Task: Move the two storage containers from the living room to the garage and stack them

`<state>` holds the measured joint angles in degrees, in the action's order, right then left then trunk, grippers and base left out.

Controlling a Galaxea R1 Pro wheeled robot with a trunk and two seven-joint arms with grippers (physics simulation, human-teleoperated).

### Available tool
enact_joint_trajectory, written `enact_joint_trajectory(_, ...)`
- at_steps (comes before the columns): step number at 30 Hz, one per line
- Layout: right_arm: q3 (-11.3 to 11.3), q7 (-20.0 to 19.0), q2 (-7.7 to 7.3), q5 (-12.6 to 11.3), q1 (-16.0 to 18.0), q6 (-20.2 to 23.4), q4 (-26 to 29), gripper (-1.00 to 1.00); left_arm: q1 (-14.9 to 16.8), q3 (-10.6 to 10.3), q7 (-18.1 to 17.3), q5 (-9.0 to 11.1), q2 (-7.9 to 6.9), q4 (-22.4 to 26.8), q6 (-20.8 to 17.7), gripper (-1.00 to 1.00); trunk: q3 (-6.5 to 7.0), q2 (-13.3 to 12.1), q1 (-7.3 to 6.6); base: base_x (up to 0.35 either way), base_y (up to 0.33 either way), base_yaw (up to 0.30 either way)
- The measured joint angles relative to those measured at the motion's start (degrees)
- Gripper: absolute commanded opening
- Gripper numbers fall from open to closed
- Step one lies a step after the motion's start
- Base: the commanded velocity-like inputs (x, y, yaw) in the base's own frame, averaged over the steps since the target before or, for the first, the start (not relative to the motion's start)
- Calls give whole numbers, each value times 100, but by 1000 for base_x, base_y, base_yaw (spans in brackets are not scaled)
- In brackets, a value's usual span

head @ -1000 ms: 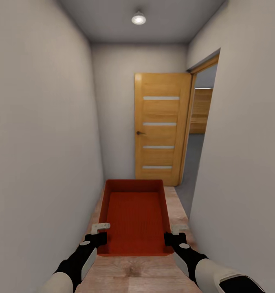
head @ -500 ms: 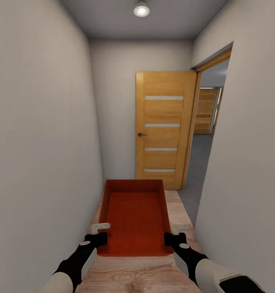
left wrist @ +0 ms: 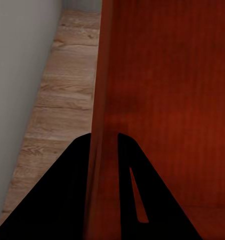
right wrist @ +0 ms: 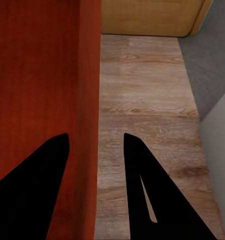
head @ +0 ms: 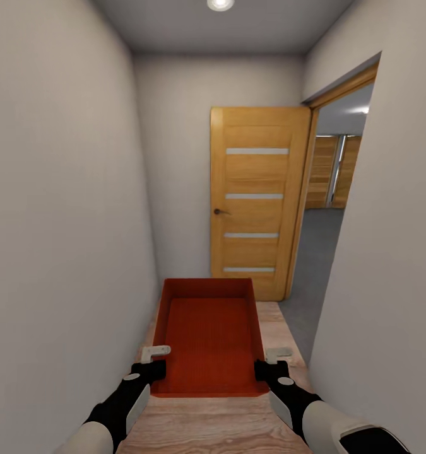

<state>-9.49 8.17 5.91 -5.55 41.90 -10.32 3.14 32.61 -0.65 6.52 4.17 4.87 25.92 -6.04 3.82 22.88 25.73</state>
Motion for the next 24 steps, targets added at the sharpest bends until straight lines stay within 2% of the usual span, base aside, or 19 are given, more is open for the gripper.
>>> enact_joint_trajectory(24,2,0,0,1,0,-3,4,-100,0,1,0,-5,0,8,-1,-100,0,0,0,325,0,0)
